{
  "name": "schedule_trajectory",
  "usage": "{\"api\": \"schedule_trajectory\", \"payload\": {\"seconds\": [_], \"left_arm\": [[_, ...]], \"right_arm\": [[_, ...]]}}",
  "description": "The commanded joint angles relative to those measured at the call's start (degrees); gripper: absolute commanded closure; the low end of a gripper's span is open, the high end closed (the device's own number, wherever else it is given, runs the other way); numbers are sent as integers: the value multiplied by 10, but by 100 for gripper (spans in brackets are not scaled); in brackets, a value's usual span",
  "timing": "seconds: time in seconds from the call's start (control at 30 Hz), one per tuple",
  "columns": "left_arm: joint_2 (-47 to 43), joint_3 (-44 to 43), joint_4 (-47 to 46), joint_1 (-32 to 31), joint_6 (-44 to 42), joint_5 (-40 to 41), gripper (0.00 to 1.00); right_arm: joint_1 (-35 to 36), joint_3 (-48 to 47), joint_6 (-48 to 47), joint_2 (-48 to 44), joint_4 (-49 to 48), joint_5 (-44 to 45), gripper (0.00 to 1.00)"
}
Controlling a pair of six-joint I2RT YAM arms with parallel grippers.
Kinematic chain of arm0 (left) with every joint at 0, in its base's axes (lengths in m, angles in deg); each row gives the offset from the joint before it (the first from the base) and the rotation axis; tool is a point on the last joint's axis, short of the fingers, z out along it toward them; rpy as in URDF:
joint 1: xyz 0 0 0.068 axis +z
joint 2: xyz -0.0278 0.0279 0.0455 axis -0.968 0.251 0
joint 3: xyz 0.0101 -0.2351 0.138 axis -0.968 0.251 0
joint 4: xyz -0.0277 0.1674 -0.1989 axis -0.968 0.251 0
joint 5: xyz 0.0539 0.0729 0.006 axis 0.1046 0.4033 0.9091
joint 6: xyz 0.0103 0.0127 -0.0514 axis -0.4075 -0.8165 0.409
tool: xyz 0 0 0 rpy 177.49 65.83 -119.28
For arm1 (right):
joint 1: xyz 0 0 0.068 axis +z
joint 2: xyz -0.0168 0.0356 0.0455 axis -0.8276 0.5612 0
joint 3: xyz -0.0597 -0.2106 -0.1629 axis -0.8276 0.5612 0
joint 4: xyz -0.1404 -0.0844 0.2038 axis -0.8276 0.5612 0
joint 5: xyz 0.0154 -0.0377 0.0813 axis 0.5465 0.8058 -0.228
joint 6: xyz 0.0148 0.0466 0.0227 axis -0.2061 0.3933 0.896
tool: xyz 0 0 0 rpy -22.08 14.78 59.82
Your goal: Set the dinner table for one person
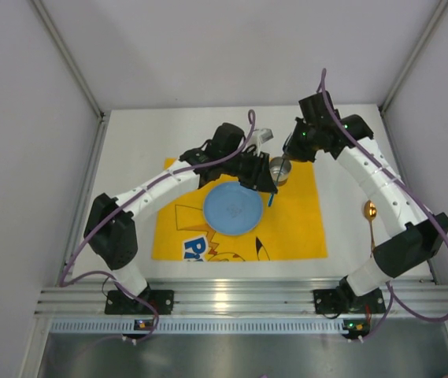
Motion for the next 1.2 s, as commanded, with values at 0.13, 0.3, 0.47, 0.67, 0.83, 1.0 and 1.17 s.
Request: {"api": "schedule_trajectory", "payload": {"seconds": [0.13,0.3,0.47,0.67,0.83,1.0,1.17], "left_arm": [[4,5,-34,-3,-4,-53,89],[-17,40,-24,14,5,-25,100],[-109,142,-15,83,13,-3,100],[-241,241,95,208,-26,51,100],[-252,289,158,272,-46,29,100],[-226,321,172,292,-65,43,100],[-155,282,210,328,-70,50,100]], "right_arm": [[11,-43,32,-4,-14,0,100],[11,-35,28,-6,-12,-13,96],[11,-27,12,-18,-7,-1,16],[6,-29,-25,-35,3,-2,0],[-7,27,-35,-106,8,-44,0],[-17,137,-38,-193,3,-59,0],[-33,204,-37,-267,4,-83,0]]}}
